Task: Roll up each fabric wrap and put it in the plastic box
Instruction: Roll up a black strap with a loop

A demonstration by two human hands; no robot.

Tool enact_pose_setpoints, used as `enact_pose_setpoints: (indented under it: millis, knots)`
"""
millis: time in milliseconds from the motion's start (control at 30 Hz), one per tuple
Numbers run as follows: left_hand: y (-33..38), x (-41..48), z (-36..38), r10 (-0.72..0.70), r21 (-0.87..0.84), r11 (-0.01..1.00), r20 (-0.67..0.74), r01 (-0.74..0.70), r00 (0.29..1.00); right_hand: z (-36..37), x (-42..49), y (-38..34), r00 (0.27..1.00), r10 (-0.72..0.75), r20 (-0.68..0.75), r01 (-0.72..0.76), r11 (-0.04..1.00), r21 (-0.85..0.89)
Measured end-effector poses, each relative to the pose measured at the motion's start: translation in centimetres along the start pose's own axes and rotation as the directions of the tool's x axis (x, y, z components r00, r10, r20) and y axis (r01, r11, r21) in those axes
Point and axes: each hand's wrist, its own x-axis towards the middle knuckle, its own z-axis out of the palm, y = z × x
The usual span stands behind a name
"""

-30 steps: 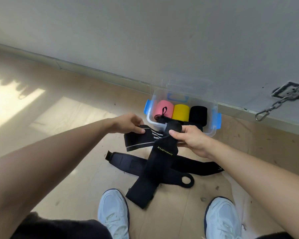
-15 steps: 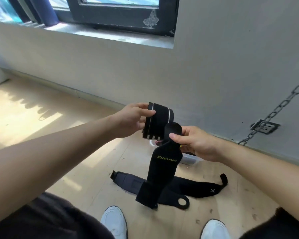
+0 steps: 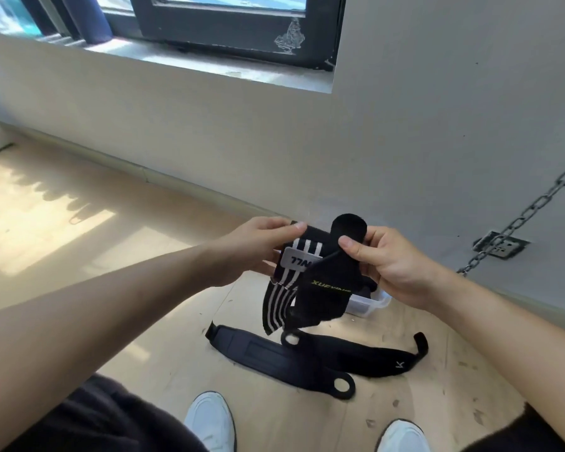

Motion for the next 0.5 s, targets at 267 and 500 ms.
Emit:
enact_pose_setpoints:
  millis: [267,500]
  knots:
    - [-0.8,1.7,-0.4,-0.084,-0.194,0.978,-0.068,0.070,0.994,0.2,0.7,-0.2,0.998,0.022,0.055,-0.015,0.993,-0.119]
    - [-1.3,2.4,-1.0,0.021,-0.304,0.950,-0.176,-0.075,0.984,0.5,0.7,-0.9,0.986,-0.061,-0.153,0.051,0.997,-0.065]
